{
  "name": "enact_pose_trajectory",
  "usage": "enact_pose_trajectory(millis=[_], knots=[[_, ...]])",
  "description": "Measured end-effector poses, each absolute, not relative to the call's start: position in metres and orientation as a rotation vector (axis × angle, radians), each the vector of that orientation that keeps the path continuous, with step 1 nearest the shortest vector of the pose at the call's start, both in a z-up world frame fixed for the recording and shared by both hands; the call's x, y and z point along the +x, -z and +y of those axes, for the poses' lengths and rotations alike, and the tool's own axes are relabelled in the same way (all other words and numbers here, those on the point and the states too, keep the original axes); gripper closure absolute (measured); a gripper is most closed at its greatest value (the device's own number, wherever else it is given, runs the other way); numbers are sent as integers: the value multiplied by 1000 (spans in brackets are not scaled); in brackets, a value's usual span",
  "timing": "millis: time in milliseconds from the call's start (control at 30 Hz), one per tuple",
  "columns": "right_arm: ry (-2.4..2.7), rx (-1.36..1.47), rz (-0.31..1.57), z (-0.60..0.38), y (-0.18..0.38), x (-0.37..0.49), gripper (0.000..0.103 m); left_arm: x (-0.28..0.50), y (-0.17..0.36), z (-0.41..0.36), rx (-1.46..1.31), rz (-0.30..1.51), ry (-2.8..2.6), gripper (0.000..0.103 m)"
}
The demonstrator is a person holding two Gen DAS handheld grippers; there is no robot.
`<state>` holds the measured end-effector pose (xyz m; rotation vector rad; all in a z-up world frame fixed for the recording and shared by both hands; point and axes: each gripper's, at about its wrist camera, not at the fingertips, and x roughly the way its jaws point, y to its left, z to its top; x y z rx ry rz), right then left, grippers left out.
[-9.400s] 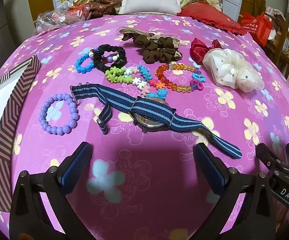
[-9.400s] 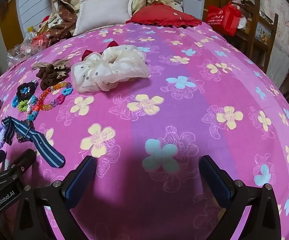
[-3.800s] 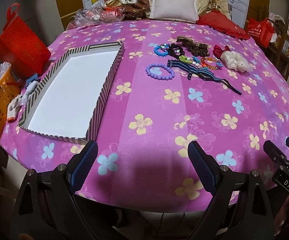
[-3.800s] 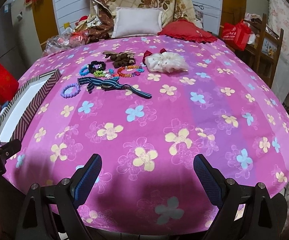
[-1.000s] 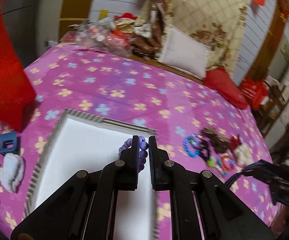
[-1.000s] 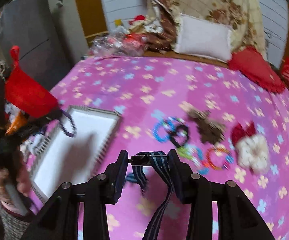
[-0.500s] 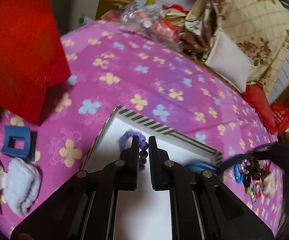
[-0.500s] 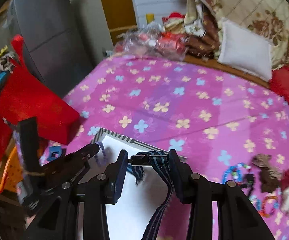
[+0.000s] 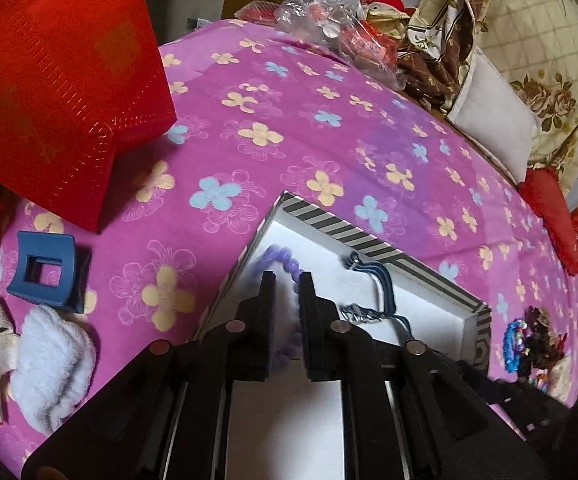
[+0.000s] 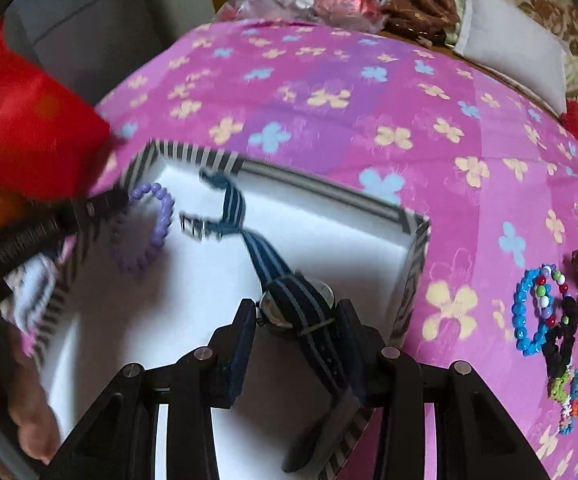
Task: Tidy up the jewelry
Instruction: 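Carry bracelet and watch into the white tray and open both tools, then move the left tool to the black scrunchie and grasp it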
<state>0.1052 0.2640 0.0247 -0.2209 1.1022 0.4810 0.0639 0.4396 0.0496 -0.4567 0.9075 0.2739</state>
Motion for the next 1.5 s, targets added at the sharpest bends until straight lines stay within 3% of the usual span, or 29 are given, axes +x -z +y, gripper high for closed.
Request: enact_pose_trajectory(millis=[100,167,267,700,967,1267,1500], knots=[[-472,-254,1092,267,-26,100,61,59,-57,438,-454,893,-285,70],[-474,-247,1074,265,-33,99,53,57,-63,436,-444,872,-288,66],[-474,-234,1041,258,-47,94,52,54,-71,432,-430,845,-291,62],[-320,-228,859,144,-90,-2,52,29,-100,381,-254,775,-310,62],[-150,-206,980,12,-56,-46,52,1,-114,319,-147,731,-234,62],[-35,33,998,-124,-46,-70,51,-6,-94,240,-182,868,-13,62],[-62,65,991,-149,-29,-54,51,17,-79,180,-105,931,63,62]])
